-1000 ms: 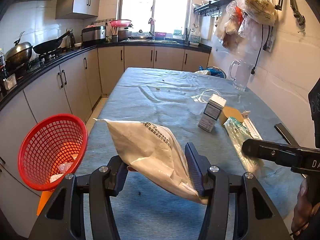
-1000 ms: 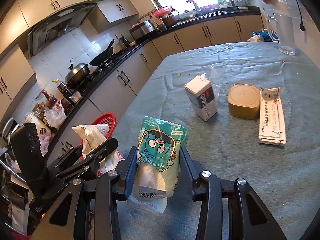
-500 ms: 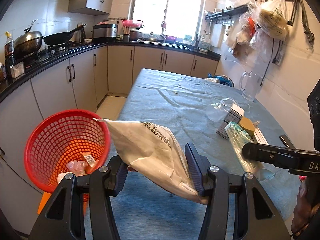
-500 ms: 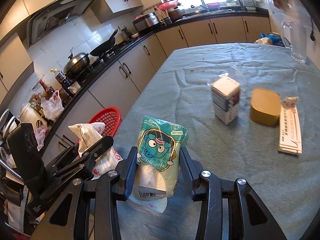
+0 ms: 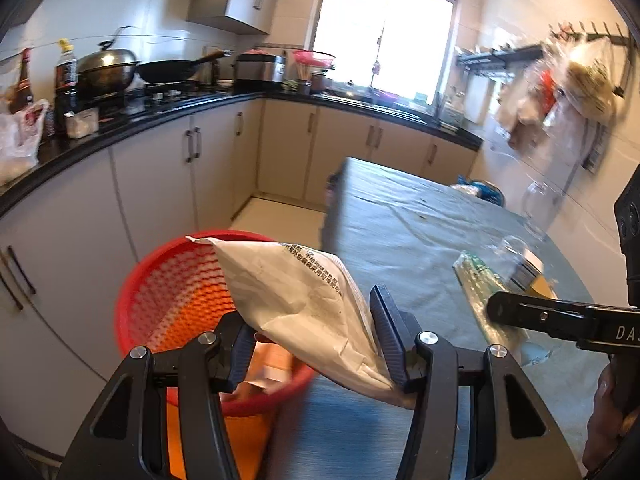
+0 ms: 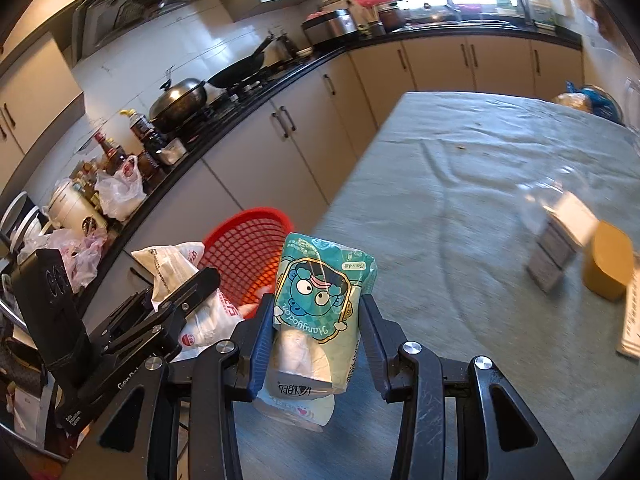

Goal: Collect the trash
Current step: 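Carry the paper packet and wipes pack over the red basket with both tools, then open both tools to drop the packet and wipes pack into the basket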

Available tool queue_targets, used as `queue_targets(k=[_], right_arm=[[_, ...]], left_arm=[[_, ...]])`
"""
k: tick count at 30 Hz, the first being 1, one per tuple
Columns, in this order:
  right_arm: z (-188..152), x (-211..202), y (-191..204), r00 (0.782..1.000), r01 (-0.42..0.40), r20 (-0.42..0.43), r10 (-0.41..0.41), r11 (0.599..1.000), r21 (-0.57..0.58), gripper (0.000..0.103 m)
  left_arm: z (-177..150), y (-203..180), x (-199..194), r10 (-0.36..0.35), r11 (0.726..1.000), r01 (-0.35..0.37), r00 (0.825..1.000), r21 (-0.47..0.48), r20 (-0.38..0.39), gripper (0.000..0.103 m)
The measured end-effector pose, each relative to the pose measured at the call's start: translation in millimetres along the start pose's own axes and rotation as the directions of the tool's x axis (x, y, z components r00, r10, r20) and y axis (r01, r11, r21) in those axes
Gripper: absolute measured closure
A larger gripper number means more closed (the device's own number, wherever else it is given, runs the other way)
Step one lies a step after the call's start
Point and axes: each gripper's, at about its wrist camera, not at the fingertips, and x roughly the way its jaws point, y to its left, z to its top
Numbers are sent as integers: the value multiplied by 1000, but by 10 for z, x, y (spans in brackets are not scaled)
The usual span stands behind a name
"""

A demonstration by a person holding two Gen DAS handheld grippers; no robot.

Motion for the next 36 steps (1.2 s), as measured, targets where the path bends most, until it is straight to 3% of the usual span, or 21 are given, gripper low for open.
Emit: queue_targets(k=[7, 15, 25, 36], right_arm=[[148, 328, 289, 999, -42, -36, 41, 999, -27, 58], [271, 786, 577, 991, -98, -93, 95, 995, -28, 58], [303, 1252, 623, 984, -104, -148, 102, 995, -6, 58], [330, 1503, 531, 981, -81, -175, 85, 996, 29, 56]], left_arm=[[92, 593, -3, 81, 994, -80, 997, -80, 7, 50], [86, 943, 188, 106, 987, -110, 994, -117, -41, 50], [-8, 1007, 438, 114, 989, -124, 988, -86, -105, 50], [-68, 972, 610, 117, 990, -126, 984, -58, -135, 49]])
